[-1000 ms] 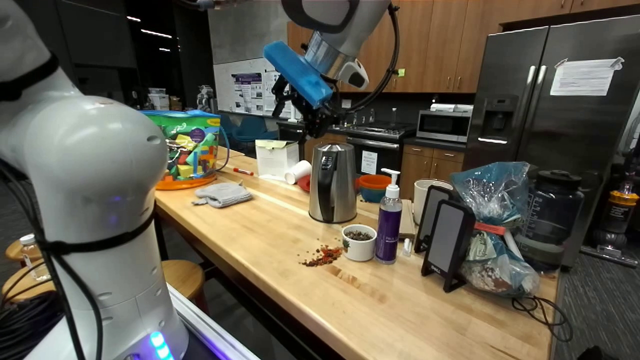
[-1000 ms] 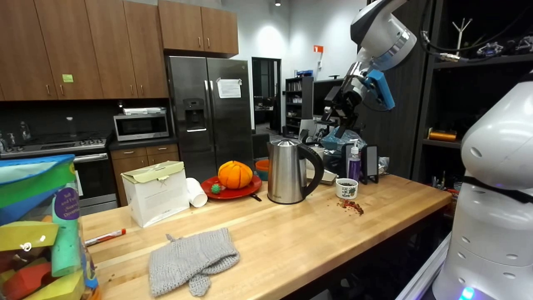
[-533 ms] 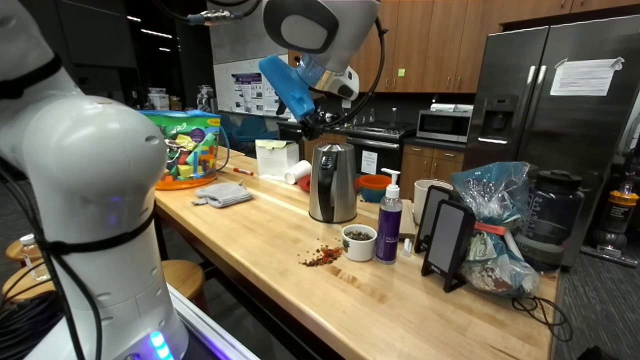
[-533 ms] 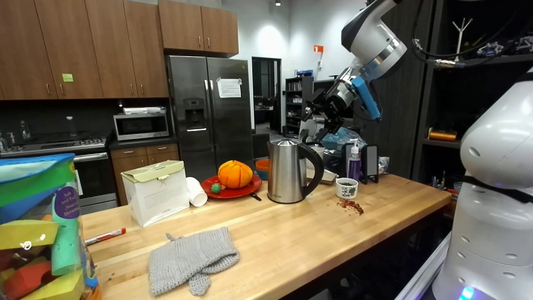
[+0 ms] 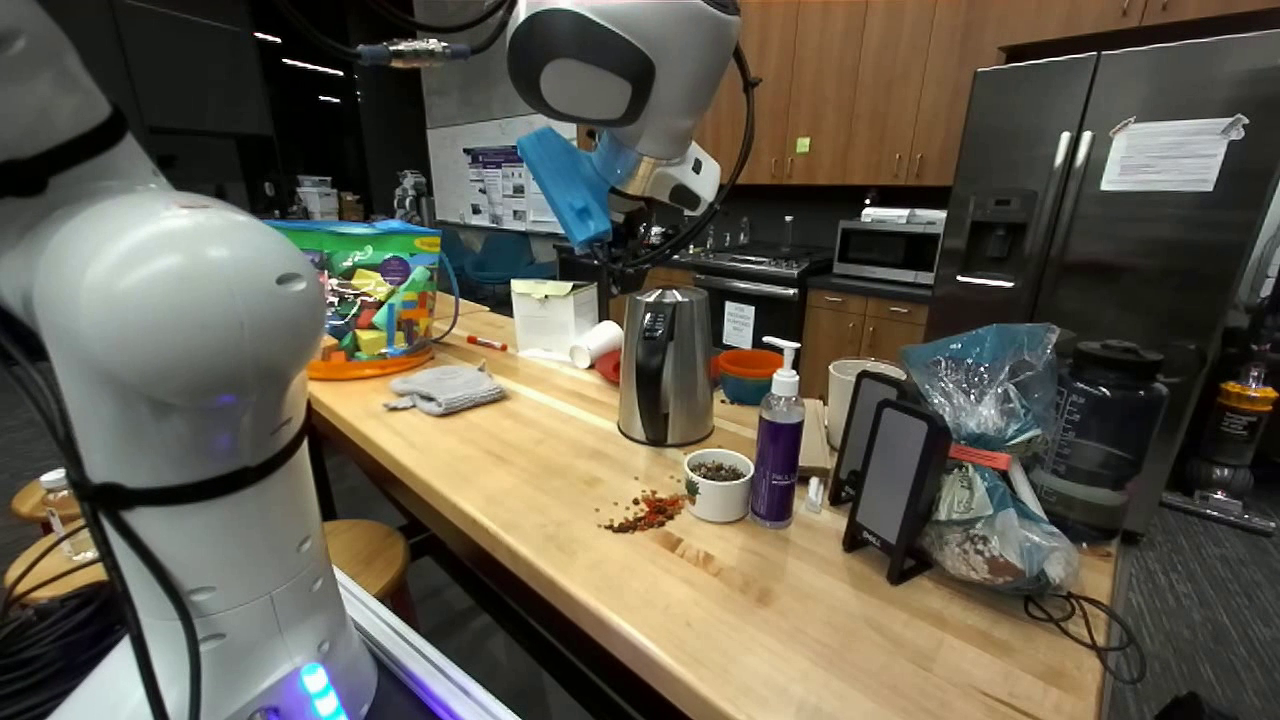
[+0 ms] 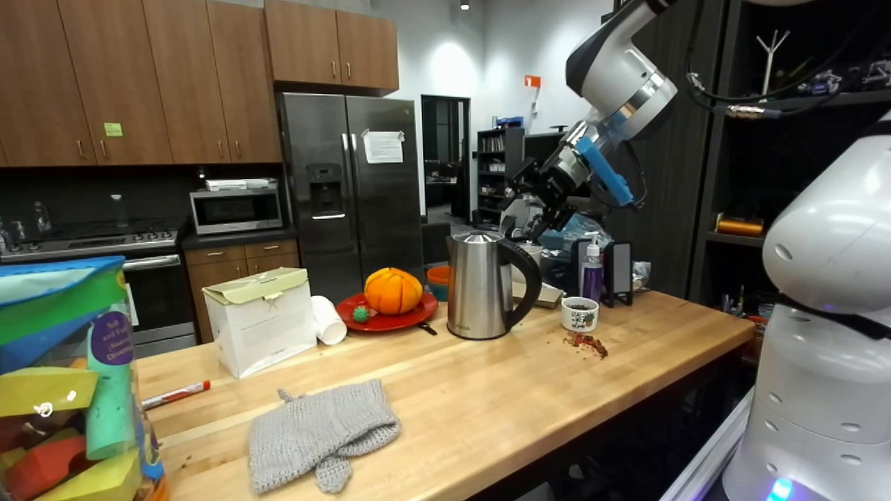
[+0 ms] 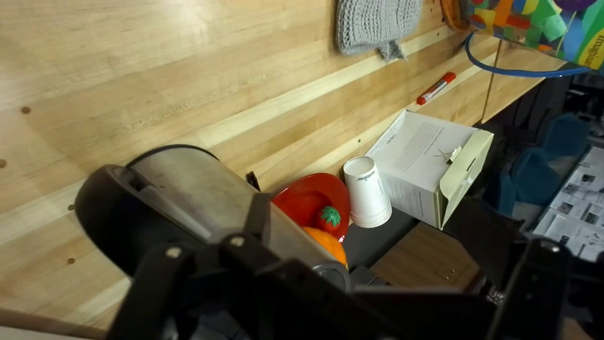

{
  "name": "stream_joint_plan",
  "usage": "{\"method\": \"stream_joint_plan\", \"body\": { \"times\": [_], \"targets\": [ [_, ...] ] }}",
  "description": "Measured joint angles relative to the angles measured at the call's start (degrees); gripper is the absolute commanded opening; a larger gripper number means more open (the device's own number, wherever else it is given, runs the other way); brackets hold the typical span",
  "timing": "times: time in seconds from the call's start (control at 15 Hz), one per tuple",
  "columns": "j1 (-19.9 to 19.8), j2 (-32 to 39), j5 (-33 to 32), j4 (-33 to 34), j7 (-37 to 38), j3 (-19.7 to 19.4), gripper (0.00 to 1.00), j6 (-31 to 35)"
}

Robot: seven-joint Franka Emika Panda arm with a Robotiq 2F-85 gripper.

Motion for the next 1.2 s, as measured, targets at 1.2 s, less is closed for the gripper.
{"method": "stream_joint_plan", "body": {
  "times": [1.2],
  "targets": [
    [-3.96, -0.04, 26.57, -2.56, -13.87, 0.45, 1.00, 11.89]
  ]
}}
